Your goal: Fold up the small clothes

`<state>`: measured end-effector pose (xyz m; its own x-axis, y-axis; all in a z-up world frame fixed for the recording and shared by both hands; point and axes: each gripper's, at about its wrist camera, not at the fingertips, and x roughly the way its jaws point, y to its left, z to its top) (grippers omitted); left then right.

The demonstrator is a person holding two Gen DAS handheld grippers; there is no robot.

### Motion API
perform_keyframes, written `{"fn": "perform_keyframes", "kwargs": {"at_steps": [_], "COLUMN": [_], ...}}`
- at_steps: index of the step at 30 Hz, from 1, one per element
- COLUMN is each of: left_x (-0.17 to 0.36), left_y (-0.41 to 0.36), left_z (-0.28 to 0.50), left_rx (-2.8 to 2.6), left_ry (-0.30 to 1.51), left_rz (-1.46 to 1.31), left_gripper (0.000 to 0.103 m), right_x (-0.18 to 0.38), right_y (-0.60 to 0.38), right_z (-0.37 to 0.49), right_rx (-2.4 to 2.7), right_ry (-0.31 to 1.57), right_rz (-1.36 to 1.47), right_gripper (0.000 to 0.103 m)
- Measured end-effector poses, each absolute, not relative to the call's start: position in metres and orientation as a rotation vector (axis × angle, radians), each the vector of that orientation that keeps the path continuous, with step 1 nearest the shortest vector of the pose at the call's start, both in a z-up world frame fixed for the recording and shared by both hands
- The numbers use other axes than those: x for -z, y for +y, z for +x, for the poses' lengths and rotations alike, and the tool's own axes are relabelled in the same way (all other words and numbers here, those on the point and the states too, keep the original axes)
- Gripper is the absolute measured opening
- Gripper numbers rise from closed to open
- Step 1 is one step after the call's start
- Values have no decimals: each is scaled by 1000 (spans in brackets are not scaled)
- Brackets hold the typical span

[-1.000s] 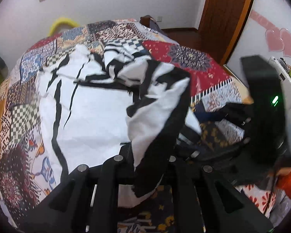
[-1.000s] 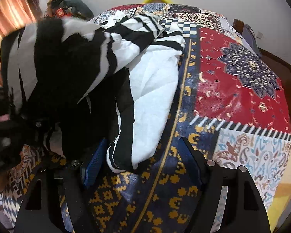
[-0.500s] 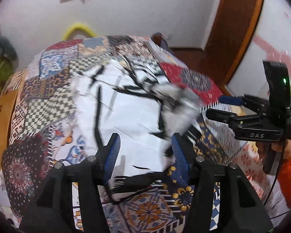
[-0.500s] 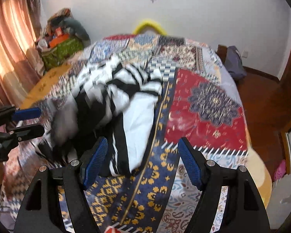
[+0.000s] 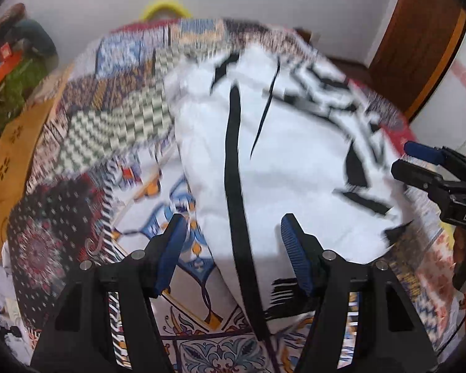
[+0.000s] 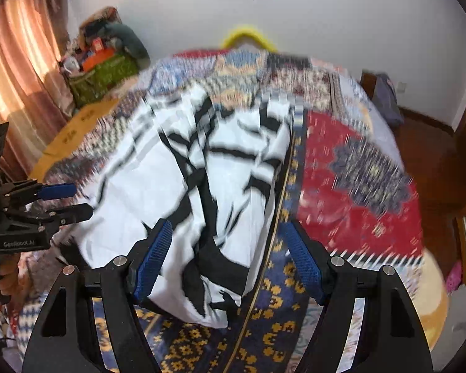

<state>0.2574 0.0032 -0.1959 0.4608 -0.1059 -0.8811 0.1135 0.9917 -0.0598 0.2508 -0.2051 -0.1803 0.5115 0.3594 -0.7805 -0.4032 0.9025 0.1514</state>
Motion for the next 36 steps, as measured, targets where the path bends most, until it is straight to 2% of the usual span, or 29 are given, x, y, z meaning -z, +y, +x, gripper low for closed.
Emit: {"fn": "perform_keyframes", "kwargs": {"at_steps": [3,10,20,29,36], "left_x": [216,221,190,169,184], "left_y": [3,11,28,43,54], "left_z": [257,252,255,308,344], "left_rx": [124,128,64,-5,7], "left_ry": [1126,1124,1027,957,989], "left_rz": [27,9,35,52,4], "left_gripper": [64,70,70,70,70], "right_x": [200,210,168,146,162], "right_y": [-206,-223,-220,-175,-145], "right_z": [250,238,243,292,342], "right_rx": [-451,-470,-475,-574,-636], "right_ry": [976,1015,909,842,905], "right_rz": [-71,-41,-61,-63,-10], "right_gripper": [72,72,72,72,55]}}
